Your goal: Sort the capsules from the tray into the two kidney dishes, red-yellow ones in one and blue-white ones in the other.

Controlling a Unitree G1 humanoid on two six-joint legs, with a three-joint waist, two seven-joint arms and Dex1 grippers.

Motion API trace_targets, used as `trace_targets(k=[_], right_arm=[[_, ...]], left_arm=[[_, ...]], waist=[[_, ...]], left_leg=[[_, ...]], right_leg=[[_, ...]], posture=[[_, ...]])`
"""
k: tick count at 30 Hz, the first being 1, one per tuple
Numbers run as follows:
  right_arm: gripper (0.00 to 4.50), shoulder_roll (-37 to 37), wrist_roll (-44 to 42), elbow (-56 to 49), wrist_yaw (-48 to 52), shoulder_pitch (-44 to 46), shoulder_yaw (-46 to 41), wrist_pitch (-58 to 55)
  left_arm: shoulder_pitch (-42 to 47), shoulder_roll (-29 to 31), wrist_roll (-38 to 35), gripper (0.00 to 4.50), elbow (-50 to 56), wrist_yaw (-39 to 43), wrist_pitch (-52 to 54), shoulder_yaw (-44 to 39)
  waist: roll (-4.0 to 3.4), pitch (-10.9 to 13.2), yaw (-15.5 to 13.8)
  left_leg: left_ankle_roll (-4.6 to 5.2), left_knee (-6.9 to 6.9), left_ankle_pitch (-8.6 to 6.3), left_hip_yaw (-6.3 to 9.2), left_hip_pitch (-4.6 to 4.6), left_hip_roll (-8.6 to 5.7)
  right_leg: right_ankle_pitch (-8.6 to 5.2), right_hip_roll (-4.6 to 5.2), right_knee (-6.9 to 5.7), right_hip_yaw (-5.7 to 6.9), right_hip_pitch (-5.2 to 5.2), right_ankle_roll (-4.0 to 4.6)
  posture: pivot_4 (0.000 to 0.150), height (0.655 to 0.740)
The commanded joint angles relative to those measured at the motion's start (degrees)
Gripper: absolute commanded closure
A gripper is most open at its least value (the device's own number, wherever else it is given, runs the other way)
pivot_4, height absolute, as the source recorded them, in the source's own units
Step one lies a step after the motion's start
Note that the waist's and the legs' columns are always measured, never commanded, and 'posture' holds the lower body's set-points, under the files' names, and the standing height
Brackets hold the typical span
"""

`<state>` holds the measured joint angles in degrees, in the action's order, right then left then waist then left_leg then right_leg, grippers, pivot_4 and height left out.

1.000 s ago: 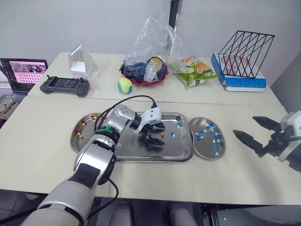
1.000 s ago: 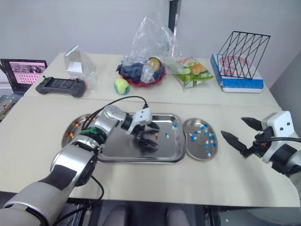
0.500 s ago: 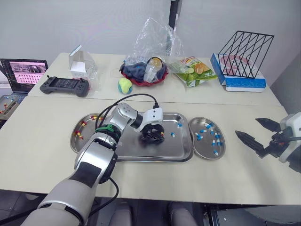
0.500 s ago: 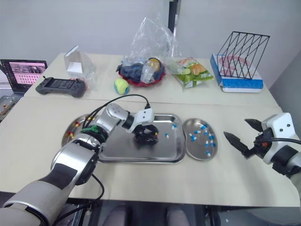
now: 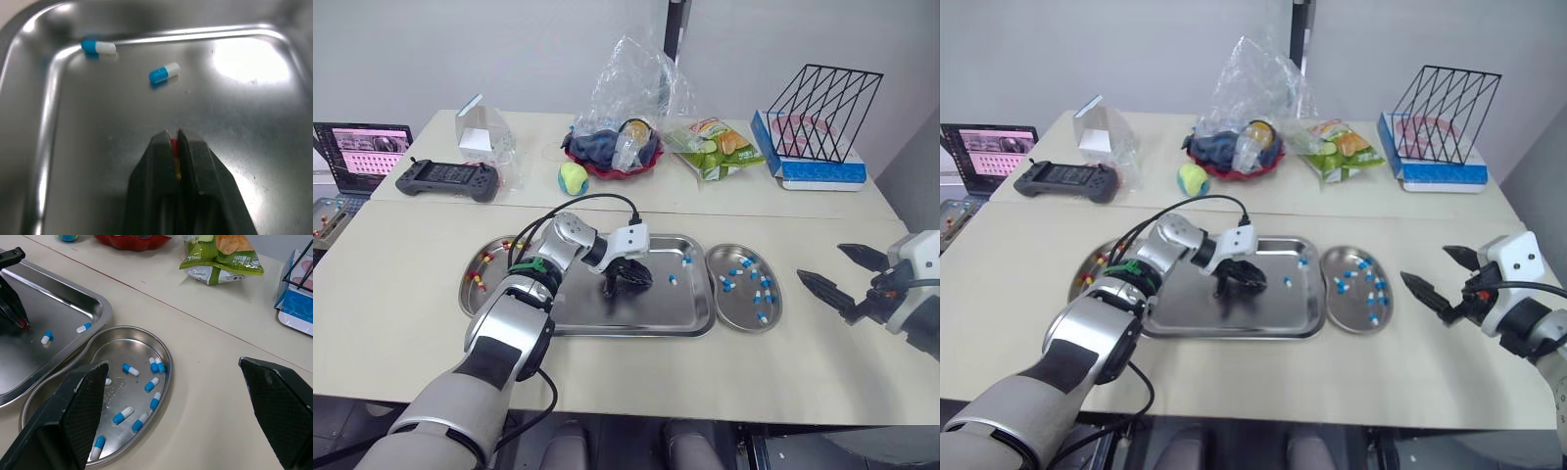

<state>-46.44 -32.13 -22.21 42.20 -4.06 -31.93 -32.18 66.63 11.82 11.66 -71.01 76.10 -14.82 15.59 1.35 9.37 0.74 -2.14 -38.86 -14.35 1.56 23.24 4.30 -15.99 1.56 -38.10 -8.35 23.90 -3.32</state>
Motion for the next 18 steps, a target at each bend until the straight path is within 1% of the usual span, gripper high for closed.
trace_targets(k=[1,7,11,14,18], right_arm=[[0.0,-0.6,0.2,-0.6,0.1,0.8,-0.6,1.4],[0.0,-0.6,0.3,-0.2,0.2,1.5,-0.3,1.3],[0.0,-0.6,0.5,0.2,0.4,2.3,0.4,1.3],[0.0,-0.9,0.3,0.8,0.6,3.5,1.2,1.3],[0.0,-1.0,0.5,1.8,1.0,4.8,2.3,1.4]], left_arm=[[-0.5,0.3,1.1,4.48,-0.2,0.1,0.0,0.6],[-0.4,0.4,0.8,4.48,-0.1,0.2,0.2,0.4],[0.2,0.6,-0.9,4.48,0.2,0.8,1.8,-1.5],[2.0,1.7,-4.4,4.48,1.9,4.3,6.0,-4.7],[3.1,3.9,-6.6,4.48,5.0,6.9,9.6,-6.7]], waist=[[0.0,0.0,0.0],[0.0,0.0,0.0],[-0.01,0.0,0.0],[0.0,0.0,0.1],[-0.01,0.0,0.1]], left_leg=[[0.0,0.0,0.0,0.0,0.0,0.0],[0.0,0.0,0.0,0.0,-0.01,0.0],[0.0,0.0,0.0,0.0,0.0,0.0],[0.0,0.0,0.0,0.0,0.01,0.0],[0.0,0.01,0.0,0.01,0.05,0.0]], right_leg=[[0.0,0.0,0.0,0.0,0.0,0.0],[0.0,0.0,0.0,0.0,0.0,0.0],[0.0,0.0,-0.01,0.0,0.0,0.0],[0.0,0.0,-0.01,0.0,0.01,0.0],[0.0,-0.01,-0.06,0.01,0.09,0.0]], posture=[[0.15,0.7174],[0.15,0.7174],[0.15,0.7174],[0.15,0.7174],[0.15,0.7174]])
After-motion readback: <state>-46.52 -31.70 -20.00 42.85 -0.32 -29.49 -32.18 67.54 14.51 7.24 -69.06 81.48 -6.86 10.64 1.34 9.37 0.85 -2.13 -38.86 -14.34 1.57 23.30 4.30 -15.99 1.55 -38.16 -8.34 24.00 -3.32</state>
